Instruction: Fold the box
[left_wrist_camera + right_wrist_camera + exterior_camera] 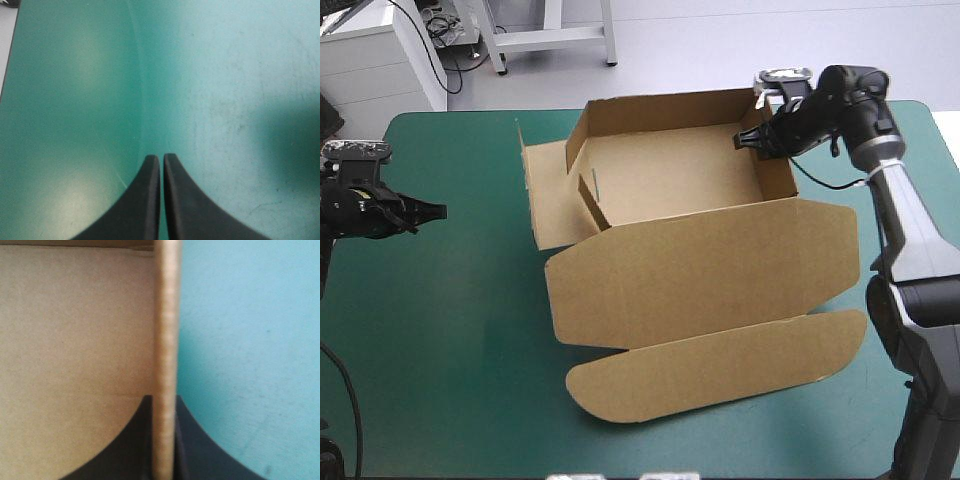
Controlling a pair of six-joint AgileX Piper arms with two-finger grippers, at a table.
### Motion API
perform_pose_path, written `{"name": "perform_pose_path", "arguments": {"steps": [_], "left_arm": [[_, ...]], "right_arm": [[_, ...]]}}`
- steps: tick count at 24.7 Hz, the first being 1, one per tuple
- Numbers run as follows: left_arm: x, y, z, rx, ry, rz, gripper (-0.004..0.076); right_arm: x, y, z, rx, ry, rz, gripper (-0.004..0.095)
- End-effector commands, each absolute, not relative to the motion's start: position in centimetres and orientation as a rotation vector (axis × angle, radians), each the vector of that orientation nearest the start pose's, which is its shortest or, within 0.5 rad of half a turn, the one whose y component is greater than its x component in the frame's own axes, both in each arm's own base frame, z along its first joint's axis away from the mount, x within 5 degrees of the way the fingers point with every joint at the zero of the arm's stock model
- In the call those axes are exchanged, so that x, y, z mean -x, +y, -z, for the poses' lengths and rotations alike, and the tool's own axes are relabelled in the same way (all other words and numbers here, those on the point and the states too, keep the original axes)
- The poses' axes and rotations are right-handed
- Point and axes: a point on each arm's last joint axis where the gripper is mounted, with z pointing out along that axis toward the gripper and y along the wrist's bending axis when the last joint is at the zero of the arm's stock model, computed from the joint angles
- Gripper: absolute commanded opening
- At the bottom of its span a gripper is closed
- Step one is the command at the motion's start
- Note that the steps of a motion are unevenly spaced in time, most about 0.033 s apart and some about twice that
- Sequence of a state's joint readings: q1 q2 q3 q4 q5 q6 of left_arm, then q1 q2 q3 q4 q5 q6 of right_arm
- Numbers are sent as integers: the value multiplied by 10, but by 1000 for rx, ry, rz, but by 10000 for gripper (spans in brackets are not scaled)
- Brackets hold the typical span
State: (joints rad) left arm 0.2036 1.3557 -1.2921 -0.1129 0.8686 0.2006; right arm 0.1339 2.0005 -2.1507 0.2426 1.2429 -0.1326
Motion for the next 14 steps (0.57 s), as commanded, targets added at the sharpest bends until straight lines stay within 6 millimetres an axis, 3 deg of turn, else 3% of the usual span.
{"name": "perform_pose_path", "arguments": {"steps": [1,4,5,7,11,14], "left_arm": [[-288,51,-387,113,2264,-34,8],[-295,49,-383,147,2252,35,8],[-300,47,-380,178,2245,99,8],[-309,42,-375,243,2226,229,8],[-320,33,-372,311,2179,444,8],[-324,21,-379,239,2098,622,8]], "right_arm": [[-397,46,-438,224,2372,-385,-20],[-379,18,-464,154,2284,-465,-20],[-365,1,-481,113,2227,-479,-20],[-346,-13,-498,78,2169,-479,-20],[-332,-16,-505,93,2148,-482,-20],[-332,-15,-493,97,2187,-505,-20]]}}
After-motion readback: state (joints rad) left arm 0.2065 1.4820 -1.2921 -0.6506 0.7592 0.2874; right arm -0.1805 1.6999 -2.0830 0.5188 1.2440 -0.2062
